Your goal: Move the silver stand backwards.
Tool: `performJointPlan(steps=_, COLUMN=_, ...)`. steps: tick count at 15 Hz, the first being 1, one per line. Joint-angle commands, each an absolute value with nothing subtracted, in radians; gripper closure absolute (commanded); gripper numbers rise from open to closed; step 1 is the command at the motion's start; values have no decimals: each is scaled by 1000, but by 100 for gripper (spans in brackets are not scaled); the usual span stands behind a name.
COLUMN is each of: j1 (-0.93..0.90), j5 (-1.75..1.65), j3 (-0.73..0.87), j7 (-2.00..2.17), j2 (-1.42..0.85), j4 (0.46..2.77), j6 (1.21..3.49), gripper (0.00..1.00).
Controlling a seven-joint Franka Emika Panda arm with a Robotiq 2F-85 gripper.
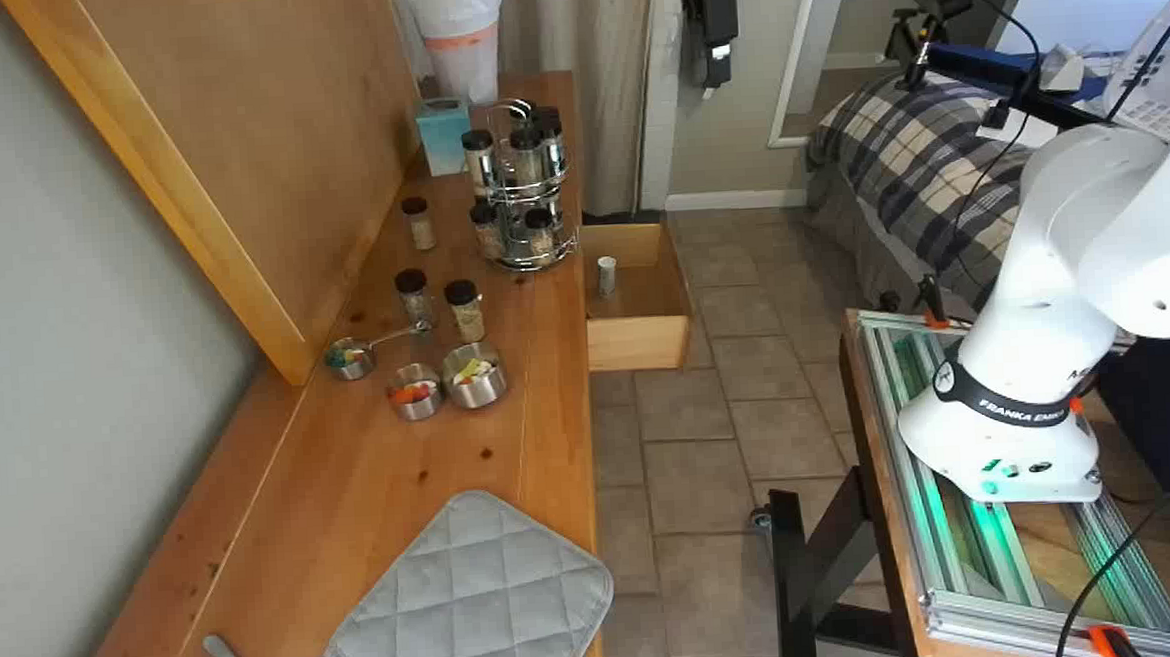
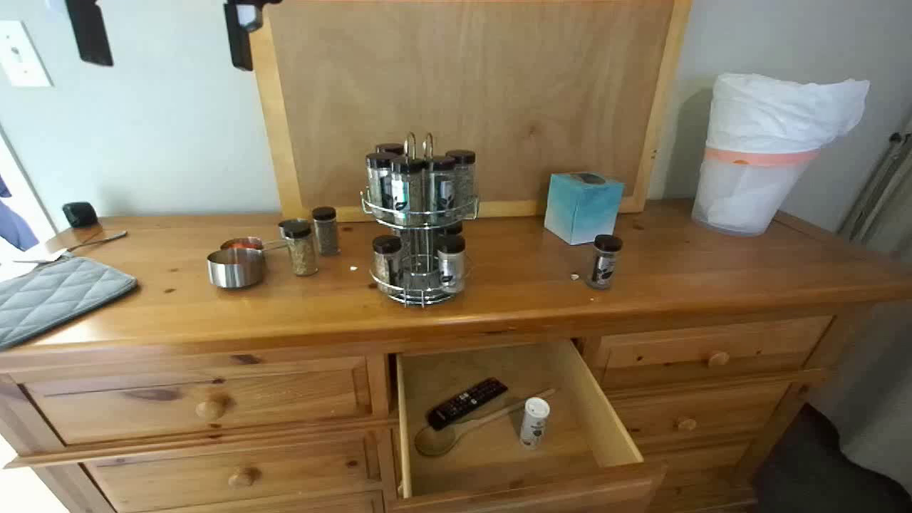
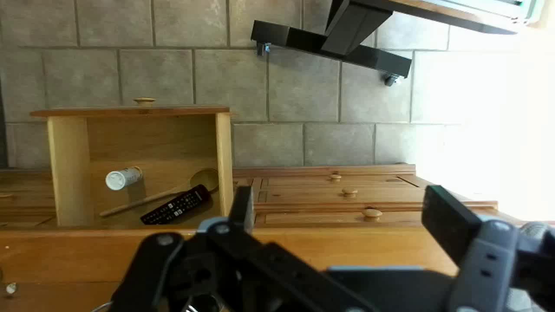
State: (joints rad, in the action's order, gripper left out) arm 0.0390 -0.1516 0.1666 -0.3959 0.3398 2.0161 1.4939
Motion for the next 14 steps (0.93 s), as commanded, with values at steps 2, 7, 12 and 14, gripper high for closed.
performJointPlan(steps=2, j1=44, j5=-150, j3=162, j7=-397, j2=339, j4=2014, j6=1492, gripper=0)
performJointPlan(steps=7, j1=44, j5=-150, j3=162, j7=-397, j2=339, j4=2014, j6=1492, gripper=0)
performJointPlan(steps=12, j1=49, j5=-135, j3=164, j7=-355, j2=313, j4=1989, j6=1526, gripper=0)
performJointPlan(steps=14, j1=50, j5=-119, j3=167, j7=-330, j2=287, j4=1961, j6=1576, gripper=0)
